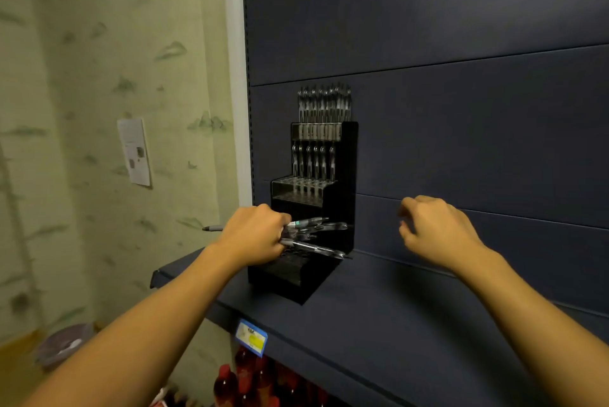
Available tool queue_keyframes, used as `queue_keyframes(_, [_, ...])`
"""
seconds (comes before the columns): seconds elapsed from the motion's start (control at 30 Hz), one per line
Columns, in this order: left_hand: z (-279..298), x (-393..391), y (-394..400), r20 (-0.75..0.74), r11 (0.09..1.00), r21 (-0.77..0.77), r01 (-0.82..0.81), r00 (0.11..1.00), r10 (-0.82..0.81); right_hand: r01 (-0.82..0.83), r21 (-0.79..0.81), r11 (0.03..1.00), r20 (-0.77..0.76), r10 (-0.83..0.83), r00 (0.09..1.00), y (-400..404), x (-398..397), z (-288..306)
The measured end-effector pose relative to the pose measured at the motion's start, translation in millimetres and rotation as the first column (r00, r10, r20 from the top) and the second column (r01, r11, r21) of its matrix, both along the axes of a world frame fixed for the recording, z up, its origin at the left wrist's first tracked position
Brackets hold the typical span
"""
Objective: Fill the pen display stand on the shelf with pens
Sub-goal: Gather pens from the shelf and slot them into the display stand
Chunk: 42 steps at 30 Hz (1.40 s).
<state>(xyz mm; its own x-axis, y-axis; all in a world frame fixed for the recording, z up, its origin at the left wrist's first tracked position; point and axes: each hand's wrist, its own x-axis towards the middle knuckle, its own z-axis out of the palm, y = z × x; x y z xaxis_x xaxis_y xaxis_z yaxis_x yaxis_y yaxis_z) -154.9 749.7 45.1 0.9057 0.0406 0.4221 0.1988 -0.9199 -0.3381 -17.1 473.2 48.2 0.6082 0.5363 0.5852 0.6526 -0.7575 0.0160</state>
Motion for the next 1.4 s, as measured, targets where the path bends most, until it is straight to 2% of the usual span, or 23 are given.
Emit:
queue_keyframes(0.3, [11.3,40.8,60.1,0.039,0.989,0.04,0.145,0.988,-0.147,0.049,-0.028,0.998,-0.001,-0.049,0.999,47.2,34.8,10.2])
queue_keyframes(0.6, [17.4,59.7,100.7,0.021,0.974,0.028,0.226,0.974,-0.226,0.083,-0.037,0.996,-0.003,-0.083,0.997,77.7,38.5,8.5])
queue_keyframes(0.93, [13.4,92.1,147.7,0.02,0.935,0.057,0.351,0.935,-0.353,0.227,-0.045,0.973,0.006,-0.227,0.974,103.9,20.9,7.8])
queue_keyframes(1.13, [9.0,111.5,177.0,0.009,0.872,0.048,0.488,0.872,-0.489,0.308,0.031,0.951,-0.015,-0.308,0.951,133.6,4.6,12.5])
queue_keyframes(1.4, [11.5,133.1,200.4,0.104,0.7,0.029,0.713,0.695,-0.712,0.316,0.16,0.935,-0.026,-0.316,0.948,160.4,-26.1,12.4])
